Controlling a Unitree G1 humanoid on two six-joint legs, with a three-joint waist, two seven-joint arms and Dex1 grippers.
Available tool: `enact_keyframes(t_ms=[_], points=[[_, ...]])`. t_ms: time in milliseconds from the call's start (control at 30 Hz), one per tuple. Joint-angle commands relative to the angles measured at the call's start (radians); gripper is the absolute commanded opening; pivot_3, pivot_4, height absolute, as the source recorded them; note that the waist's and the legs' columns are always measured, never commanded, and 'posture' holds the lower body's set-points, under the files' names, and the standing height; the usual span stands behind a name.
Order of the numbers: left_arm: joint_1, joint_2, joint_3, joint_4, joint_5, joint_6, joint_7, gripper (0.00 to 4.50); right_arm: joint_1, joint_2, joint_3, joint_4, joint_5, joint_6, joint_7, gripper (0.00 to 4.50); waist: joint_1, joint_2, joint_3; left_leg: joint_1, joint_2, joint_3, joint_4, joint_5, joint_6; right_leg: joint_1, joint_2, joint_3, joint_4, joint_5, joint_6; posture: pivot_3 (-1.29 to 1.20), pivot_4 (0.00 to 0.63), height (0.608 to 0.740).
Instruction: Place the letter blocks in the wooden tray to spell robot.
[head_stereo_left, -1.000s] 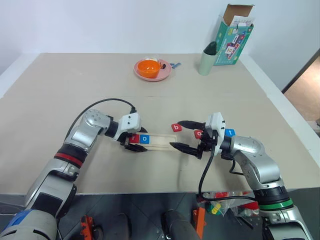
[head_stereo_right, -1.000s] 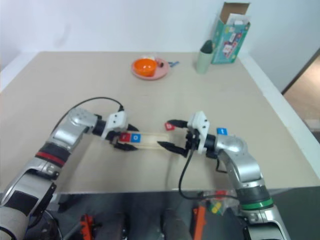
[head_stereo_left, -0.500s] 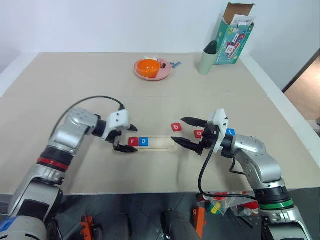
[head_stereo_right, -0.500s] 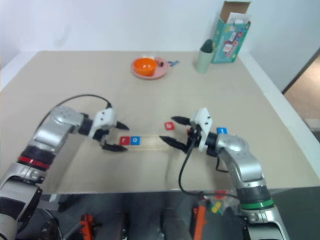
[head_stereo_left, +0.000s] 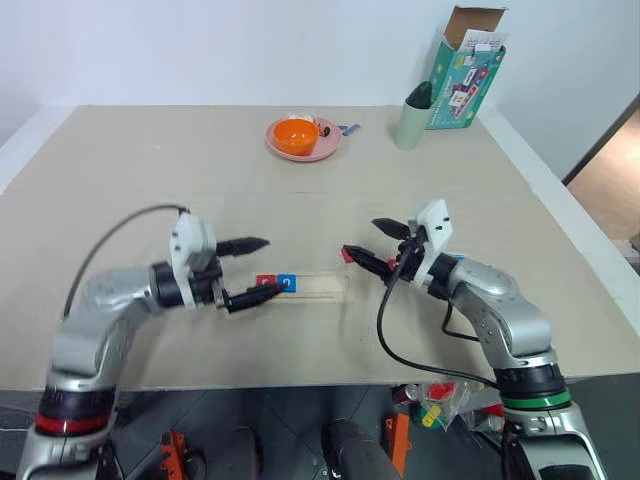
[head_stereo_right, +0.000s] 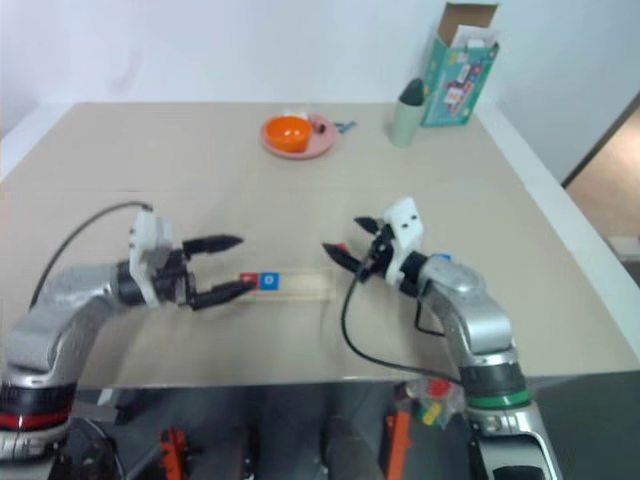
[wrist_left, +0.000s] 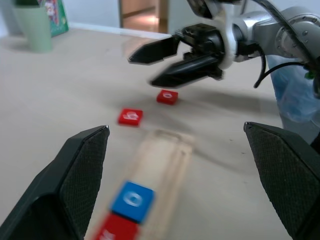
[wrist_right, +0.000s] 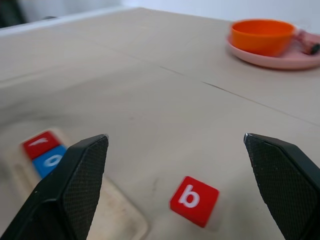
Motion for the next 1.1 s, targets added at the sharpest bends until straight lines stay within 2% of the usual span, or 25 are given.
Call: enact_keyframes(t_ms=[33,167,400,800,1100], points=[[0.034,-0.01,-0.001,-0.078,-0.005,-0.029,0.058,4.48,-0.012,0.055,0.025,-0.075,-0.034,0.041,-0.097,4.5,0.001,0.0,0.0,0.0,0.0,0.0,0.0,0.0,0.0,0.0,0.0,0.0,0.0,0.0,-0.001,0.0,0.15,0.74],[0.086,0.005,-0.044,-0.1,0.025,-0.06,0.073,4.48,0.0,0.13,0.054,-0.093,-0.1,0.089,-0.223,4.5,0.002,0.0,0.0,0.0,-0.001,-0.001,0.0,0.004,0.001,0.0,0.001,0.001,0.001,0.0,-0.003,0.0,0.15,0.74],[0.064,0.006,-0.056,-0.095,0.022,-0.074,0.12,4.48,0.002,0.213,0.023,-0.057,-0.2,0.145,-0.413,4.5,0.002,0.0,0.0,0.0,-0.002,0.001,0.001,0.007,0.0,0.0,0.0,0.003,0.001,0.001,-0.006,0.0,0.15,0.74],[0.067,-0.001,-0.073,-0.102,0.018,-0.097,0.169,4.48,-0.017,0.287,0.049,-0.044,-0.228,0.211,-0.461,4.5,-0.001,0.0,0.0,0.0,-0.001,0.0,-0.002,0.007,0.0,-0.001,0.002,0.003,0.001,0.002,-0.004,0.0,0.15,0.74],[0.062,0.002,-0.092,-0.113,0.017,-0.094,0.189,4.48,-0.03,0.32,0.018,0.018,-0.24,0.231,-0.49,4.5,-0.001,0.0,0.0,0.0,-0.001,0.001,-0.002,0.007,0.0,-0.001,0.002,0.003,0.0,0.001,-0.006,0.0,0.15,0.74]])
